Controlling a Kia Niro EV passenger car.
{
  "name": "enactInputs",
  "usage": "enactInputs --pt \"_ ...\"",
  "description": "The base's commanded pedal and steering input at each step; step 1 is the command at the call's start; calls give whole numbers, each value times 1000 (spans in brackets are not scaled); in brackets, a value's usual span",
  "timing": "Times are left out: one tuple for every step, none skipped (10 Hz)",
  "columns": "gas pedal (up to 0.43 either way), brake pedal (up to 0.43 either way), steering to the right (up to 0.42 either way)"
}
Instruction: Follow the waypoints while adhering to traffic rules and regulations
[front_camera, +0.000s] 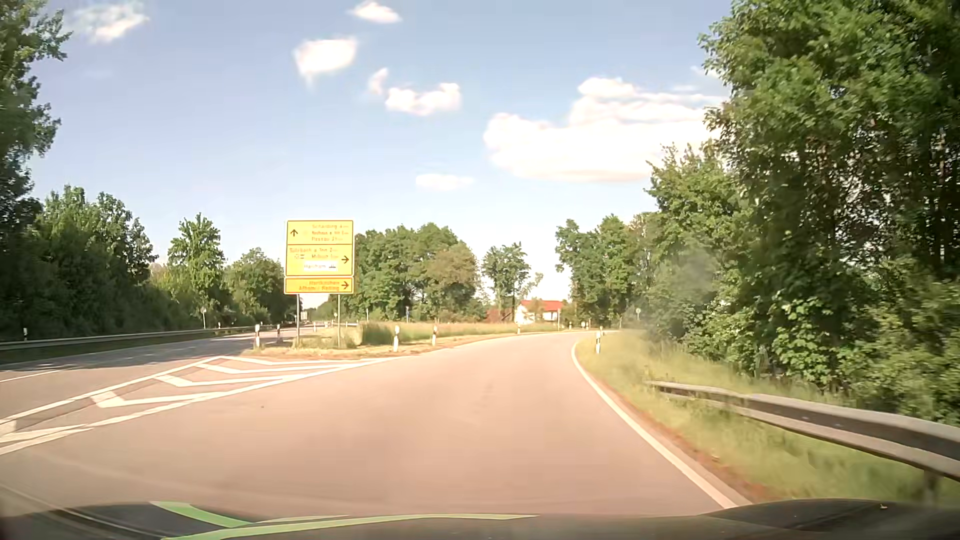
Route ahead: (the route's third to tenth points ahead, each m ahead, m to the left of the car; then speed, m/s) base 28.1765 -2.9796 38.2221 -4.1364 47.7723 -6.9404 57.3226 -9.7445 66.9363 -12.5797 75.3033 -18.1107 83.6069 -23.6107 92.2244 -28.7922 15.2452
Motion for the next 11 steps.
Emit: enactInputs --pt "0 0 24" --pt "0 0 24" --pt "0 0 24" --pt "0 0 24" --pt "0 0 24" --pt "0 0 25" --pt "0 0 24" --pt "0 0 25" --pt "0 0 25" --pt "0 0 24" --pt "0 0 25"
